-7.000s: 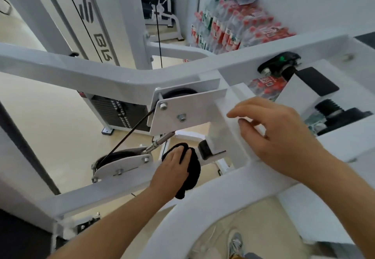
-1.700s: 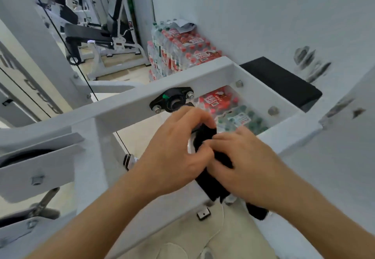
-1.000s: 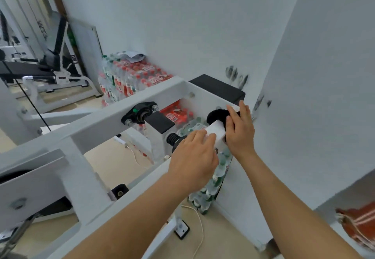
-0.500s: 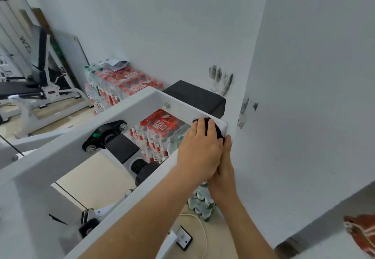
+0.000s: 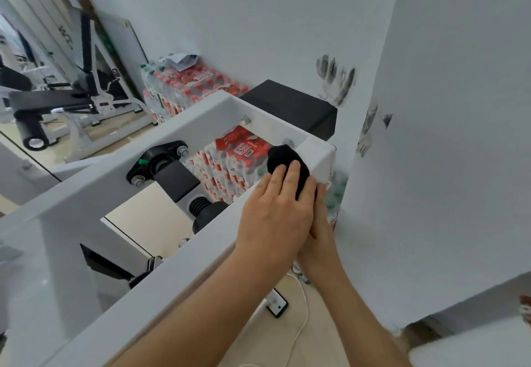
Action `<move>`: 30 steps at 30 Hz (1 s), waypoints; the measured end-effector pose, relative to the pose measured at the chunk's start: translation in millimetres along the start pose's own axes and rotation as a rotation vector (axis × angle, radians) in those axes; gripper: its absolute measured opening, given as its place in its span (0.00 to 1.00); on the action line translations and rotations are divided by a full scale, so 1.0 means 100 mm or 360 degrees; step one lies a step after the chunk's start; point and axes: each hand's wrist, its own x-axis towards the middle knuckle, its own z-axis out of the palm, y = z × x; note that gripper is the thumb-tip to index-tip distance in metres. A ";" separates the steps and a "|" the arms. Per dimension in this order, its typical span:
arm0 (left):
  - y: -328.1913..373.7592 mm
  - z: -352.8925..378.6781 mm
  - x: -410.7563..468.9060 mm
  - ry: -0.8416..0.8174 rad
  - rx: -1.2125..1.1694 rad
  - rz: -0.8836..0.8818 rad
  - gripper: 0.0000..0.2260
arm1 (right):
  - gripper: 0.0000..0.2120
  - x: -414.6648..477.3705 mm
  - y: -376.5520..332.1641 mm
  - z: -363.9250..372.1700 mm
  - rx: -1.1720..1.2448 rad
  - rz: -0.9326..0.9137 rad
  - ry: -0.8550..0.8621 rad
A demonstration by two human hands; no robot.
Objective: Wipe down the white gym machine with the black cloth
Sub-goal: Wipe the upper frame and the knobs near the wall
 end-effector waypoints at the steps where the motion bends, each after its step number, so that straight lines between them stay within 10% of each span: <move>1: -0.03 -0.05 0.03 -0.0091 0.0005 -0.0001 0.19 | 0.25 0.06 -0.04 -0.03 -0.0109 -0.0040 0.0006; 7: -0.18 -0.12 0.40 -0.0240 -0.0075 -0.0084 0.18 | 0.21 0.34 -0.45 -0.07 -0.0517 -0.0269 0.0800; 22: -0.76 -0.50 -1.74 -0.0057 -0.0096 -0.0056 0.11 | 0.10 -1.49 -0.44 1.01 -0.0151 0.0160 0.0154; 30: -0.83 -0.62 -1.66 0.0049 -0.0256 -0.0268 0.17 | 0.16 -1.17 -0.81 1.16 -0.0274 0.0018 0.0727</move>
